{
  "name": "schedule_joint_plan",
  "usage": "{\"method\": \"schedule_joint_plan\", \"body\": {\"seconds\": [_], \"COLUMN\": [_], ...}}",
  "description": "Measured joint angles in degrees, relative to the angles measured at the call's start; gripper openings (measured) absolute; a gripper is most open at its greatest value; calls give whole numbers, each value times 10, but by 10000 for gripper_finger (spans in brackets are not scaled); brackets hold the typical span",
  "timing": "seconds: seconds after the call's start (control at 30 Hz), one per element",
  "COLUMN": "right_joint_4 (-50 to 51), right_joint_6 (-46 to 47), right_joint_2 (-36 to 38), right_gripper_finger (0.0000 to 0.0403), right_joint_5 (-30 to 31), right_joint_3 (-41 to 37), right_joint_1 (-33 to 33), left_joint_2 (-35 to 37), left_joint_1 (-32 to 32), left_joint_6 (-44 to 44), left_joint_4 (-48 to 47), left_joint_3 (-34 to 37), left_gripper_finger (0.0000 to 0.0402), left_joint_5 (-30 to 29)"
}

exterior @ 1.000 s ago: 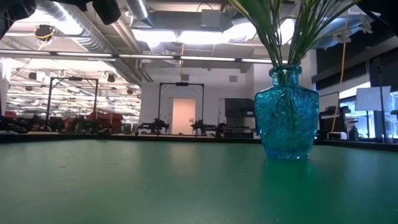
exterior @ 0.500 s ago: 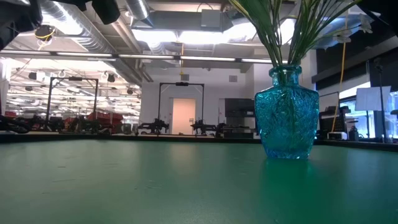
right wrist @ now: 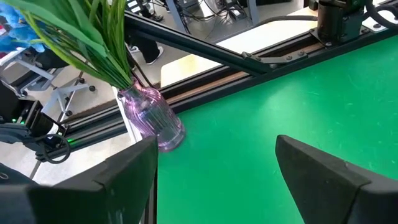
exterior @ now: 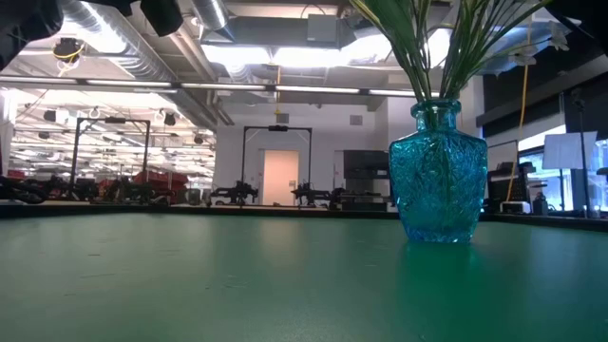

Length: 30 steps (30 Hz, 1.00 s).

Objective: Sort flowers into vase by color
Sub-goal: Put the red tulip into violet the vase

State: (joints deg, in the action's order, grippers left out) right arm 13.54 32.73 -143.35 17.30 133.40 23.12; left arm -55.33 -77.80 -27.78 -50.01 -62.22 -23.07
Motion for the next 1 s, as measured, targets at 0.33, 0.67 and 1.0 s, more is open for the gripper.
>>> {"method": "schedule_joint_plan", "body": {"seconds": [0.33, 0.67, 1.0], "right_joint_4": [-1, -1, -1], "right_joint_6": [0, -1, -1], "right_joint_2": [0, 0, 0], "right_gripper_finger": [324, 324, 324], "right_joint_5": [0, 0, 0], "right_joint_3": [0, 0, 0], "right_joint_1": [0, -4, -4], "left_joint_2": [21, 22, 22], "left_joint_1": [0, 0, 0], "left_joint_6": [-34, -36, -36], "left_joint_4": [-2, 44, 122], "left_joint_3": [-14, -51, -51], "left_gripper_finger": [62, 120, 122], "left_joint_5": [43, 28, 13]}}
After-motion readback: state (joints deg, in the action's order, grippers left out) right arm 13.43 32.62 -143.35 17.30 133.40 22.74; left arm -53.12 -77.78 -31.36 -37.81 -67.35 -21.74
